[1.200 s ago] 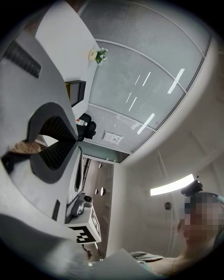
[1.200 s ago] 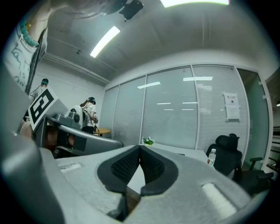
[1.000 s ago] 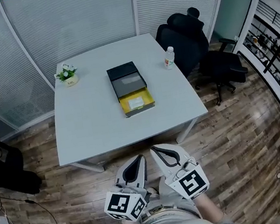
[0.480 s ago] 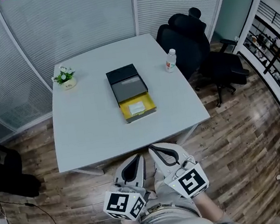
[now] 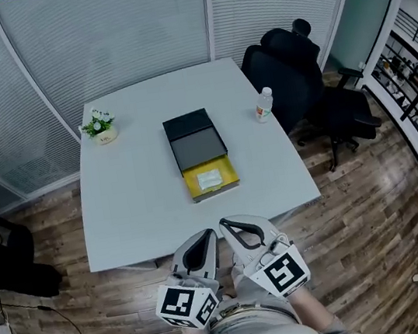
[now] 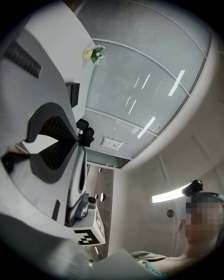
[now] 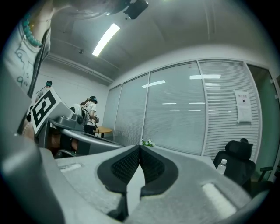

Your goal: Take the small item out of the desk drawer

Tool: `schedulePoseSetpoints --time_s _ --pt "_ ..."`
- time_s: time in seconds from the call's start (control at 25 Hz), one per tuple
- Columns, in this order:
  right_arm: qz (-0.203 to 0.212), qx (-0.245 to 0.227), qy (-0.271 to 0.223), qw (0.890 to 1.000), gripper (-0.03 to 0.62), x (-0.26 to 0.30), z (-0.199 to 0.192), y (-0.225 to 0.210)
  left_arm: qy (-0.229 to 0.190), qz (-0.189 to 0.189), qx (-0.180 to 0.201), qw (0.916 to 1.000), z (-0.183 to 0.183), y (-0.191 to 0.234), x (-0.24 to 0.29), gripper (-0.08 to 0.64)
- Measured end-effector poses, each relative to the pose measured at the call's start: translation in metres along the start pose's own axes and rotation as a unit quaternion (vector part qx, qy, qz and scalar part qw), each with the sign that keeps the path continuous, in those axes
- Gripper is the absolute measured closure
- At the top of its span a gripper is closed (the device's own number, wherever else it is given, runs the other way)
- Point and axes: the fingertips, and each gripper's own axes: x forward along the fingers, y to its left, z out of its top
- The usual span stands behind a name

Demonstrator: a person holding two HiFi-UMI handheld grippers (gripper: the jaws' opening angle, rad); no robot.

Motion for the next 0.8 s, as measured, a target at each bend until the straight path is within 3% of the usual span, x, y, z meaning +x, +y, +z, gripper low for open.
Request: schedulePoseSetpoints --time_s 0.8 --pt "0.047 0.003 -0.009 0.999 0.589 0.042 -0.013 -0.099 -0.002 0.043 0.006 0.9991 0.011 0.023 0.112 0.562"
